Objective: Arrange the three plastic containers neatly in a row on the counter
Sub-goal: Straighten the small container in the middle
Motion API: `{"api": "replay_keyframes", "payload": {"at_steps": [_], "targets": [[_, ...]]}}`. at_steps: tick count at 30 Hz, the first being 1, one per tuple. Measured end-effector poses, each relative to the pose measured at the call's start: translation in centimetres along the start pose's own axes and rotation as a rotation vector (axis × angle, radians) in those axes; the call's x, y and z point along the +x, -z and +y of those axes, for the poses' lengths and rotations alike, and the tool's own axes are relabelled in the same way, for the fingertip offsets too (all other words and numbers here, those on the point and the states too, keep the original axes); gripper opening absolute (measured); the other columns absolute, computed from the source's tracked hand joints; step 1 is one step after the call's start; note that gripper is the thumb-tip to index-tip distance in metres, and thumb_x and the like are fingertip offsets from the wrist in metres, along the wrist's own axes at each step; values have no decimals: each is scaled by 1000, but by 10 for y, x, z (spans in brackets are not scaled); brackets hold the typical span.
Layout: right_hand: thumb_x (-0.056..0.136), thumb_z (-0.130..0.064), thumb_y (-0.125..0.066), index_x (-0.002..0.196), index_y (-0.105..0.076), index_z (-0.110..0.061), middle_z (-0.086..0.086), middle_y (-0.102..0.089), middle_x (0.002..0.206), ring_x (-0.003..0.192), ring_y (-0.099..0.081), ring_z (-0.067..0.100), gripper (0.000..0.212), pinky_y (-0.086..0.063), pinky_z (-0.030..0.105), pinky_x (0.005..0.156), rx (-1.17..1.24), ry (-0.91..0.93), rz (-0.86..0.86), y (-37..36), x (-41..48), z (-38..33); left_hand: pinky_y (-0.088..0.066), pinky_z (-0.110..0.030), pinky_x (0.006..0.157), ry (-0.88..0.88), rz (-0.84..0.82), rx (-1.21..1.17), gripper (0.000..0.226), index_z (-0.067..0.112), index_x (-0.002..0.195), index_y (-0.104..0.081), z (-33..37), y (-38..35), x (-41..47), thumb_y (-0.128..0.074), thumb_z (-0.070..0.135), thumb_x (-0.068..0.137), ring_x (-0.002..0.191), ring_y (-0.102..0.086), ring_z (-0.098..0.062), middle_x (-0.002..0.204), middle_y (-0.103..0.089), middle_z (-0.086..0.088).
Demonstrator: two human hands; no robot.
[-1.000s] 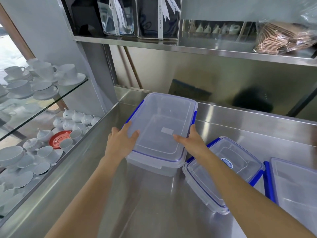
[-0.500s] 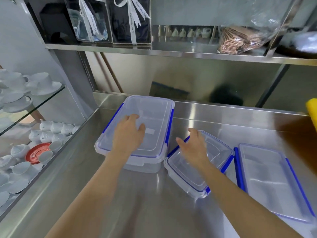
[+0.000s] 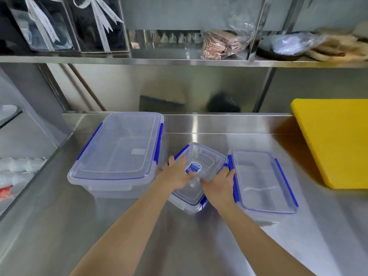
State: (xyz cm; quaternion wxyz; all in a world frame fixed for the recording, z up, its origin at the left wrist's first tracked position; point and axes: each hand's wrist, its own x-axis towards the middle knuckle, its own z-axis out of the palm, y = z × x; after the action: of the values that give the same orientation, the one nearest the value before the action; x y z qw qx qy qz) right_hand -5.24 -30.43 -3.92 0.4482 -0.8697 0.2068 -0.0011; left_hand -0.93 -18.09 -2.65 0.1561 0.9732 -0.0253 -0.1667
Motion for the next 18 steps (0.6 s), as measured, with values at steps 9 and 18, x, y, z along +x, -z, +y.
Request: {"api": "replay_keyframes", "payload": {"at_steps": [9, 18], "targets": [[88, 0, -45, 139, -22, 4, 24, -24, 147, 125, -41, 35, 57, -37, 38, 104, 12, 96, -143, 2, 27, 2, -18, -54, 113, -10, 51, -41, 77, 34, 146, -3, -6, -20, 12, -33, 68, 83, 142, -14, -39, 159, -5, -13], [90, 1, -35, 134, -33, 0, 16, -25, 148, 125, -41, 34, 44, -40, 40, 99, -87, 61, -221, 21, 90, -5, -21, -46, 117, -18, 55, -335, 77, 36, 146, -3, 9, -30, 24, -43, 60, 85, 145, -12, -31, 159, 14, -2]]}}
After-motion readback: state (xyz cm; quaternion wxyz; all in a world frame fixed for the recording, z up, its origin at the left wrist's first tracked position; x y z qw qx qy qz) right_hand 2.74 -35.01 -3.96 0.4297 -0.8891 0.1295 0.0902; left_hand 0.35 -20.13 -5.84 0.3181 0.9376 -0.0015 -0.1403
